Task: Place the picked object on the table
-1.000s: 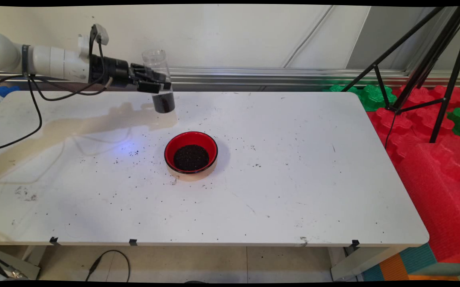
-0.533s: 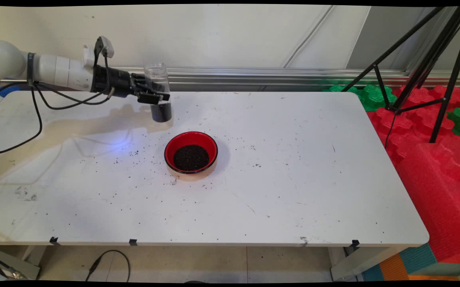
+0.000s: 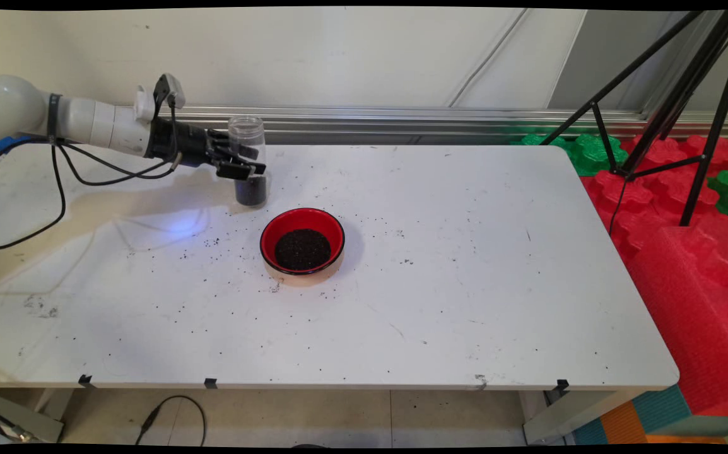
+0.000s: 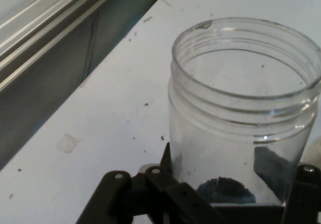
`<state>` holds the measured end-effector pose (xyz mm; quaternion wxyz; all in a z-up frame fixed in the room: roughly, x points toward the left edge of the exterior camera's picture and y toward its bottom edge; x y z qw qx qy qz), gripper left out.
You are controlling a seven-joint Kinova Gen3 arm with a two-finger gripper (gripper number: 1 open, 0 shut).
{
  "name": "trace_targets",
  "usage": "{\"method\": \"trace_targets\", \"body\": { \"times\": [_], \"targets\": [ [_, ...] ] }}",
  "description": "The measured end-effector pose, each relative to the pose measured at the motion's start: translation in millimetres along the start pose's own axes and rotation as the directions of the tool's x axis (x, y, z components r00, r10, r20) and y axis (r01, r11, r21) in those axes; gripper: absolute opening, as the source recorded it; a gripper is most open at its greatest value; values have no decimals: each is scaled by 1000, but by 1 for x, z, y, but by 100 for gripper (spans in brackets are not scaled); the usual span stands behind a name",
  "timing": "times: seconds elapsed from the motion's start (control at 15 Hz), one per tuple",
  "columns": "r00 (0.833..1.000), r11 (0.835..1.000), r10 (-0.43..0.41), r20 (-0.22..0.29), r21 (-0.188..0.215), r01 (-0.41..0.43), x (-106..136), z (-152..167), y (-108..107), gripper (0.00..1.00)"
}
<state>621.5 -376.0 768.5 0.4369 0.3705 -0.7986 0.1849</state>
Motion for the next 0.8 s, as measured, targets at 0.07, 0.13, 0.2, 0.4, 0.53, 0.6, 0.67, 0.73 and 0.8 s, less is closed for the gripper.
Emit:
{"method": "trace_targets", "body": {
  "times": [0.07, 0.13, 0.2, 0.4, 0.53, 0.6, 0.67, 0.73, 0.8],
  "targets": [
    [1000, 1000, 2, 5, 0, -2, -2, 0, 0, 0],
    [1000, 1000, 5, 9, 1, -5, -3, 0, 0, 0],
    [1000, 1000, 6, 12, 1, -6, -4, 1, 0, 0],
    [1000, 1000, 12, 22, 2, -12, -8, 1, 0, 0],
    [1000, 1000, 16, 27, 3, -16, -9, 1, 0, 0],
    [999, 1000, 18, 30, 4, -18, -10, 1, 0, 0],
    [999, 1000, 18, 32, 4, -18, -11, 1, -1, 100],
    [999, 1000, 20, 33, 6, -20, -12, 0, -1, 100],
    [999, 1000, 22, 35, 6, -22, -13, 0, -1, 100]
  ]
}}
